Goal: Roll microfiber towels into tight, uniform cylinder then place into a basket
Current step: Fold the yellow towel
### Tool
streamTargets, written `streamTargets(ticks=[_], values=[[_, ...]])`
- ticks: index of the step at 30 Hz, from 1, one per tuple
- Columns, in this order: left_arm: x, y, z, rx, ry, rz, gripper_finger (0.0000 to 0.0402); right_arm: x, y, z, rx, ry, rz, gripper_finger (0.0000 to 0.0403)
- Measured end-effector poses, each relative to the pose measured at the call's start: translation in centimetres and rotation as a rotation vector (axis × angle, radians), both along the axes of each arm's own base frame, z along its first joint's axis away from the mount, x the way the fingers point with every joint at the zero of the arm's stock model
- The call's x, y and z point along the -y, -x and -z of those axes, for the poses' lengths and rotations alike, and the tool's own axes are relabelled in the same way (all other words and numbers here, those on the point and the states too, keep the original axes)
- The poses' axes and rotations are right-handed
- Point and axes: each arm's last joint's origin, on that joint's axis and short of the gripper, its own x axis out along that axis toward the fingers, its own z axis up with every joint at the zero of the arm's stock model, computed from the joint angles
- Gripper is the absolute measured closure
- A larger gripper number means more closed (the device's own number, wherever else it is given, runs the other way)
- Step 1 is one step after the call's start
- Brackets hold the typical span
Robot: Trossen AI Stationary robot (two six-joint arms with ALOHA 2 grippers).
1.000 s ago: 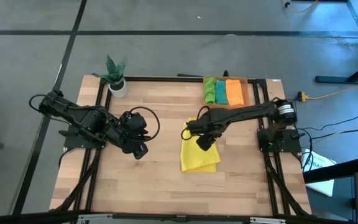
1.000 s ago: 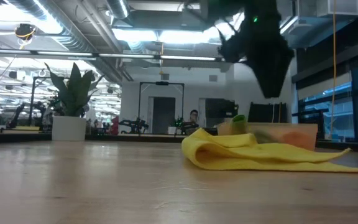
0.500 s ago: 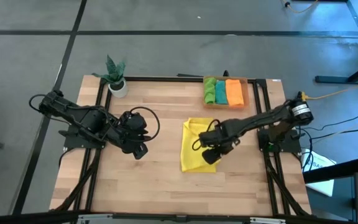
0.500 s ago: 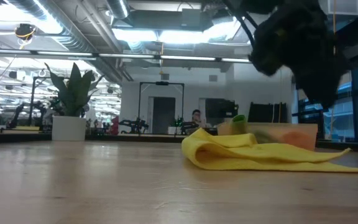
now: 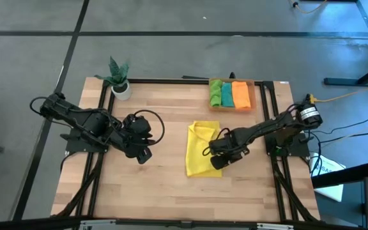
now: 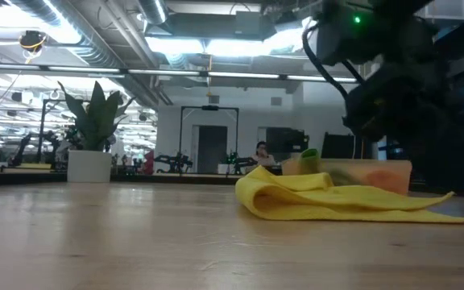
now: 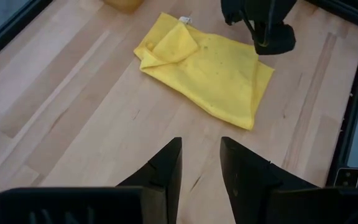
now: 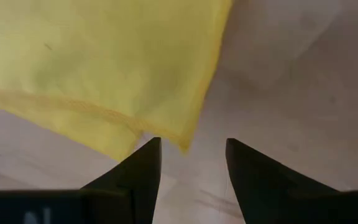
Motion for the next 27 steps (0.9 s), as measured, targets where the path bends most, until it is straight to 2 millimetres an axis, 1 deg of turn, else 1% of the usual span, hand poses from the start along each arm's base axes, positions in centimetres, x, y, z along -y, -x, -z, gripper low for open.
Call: streamTargets(ticks=[3, 9, 13, 15, 17, 19, 21, 24, 25, 27], values=[[0.0, 0.0, 0.0, 0.000, 0.000, 0.000, 0.0302, -0.1, 0.1, 0.6, 0.026, -0.038, -0.004, 0.0221], [0.0, 0.0, 0.0, 0.000, 0.000, 0.000, 0.0303, -0.1, 0.1, 1.7, 0.101, -0.056, -0.004, 0.0221], [0.0, 0.0, 0.0, 0.000, 0.000, 0.000, 0.0302, 0.0, 0.3, 1.9, 0.103, -0.043, -0.006, 0.0222], [0.0, 0.0, 0.0, 0.000, 0.000, 0.000, 0.0301, 0.0, 0.3, 1.9, 0.105, -0.039, -0.007, 0.0229], [0.0, 0.0, 0.0, 0.000, 0.000, 0.000, 0.0302, 0.0, 0.2, 1.8, 0.109, -0.026, -0.014, 0.0246], [0.0, 0.0, 0.0, 0.000, 0.000, 0.000, 0.0303, 0.0, 0.2, 1.8, 0.111, -0.014, -0.026, 0.0275], [0.0, 0.0, 0.0, 0.000, 0.000, 0.000, 0.0303, 0.1, 0.2, 1.8, 0.113, -0.008, -0.025, 0.0312], [0.0, 0.0, 0.0, 0.000, 0.000, 0.000, 0.0301, 0.0, 0.2, 1.8, 0.123, 0.005, -0.032, 0.0378], [0.0, 0.0, 0.0, 0.000, 0.000, 0.000, 0.0301, 0.0, 0.1, 1.8, 0.131, 0.007, -0.037, 0.0389], [0.0, 0.0, 0.0, 0.000, 0.000, 0.000, 0.0302, -0.2, -0.1, 1.7, 0.157, 0.007, -0.047, 0.0392]])
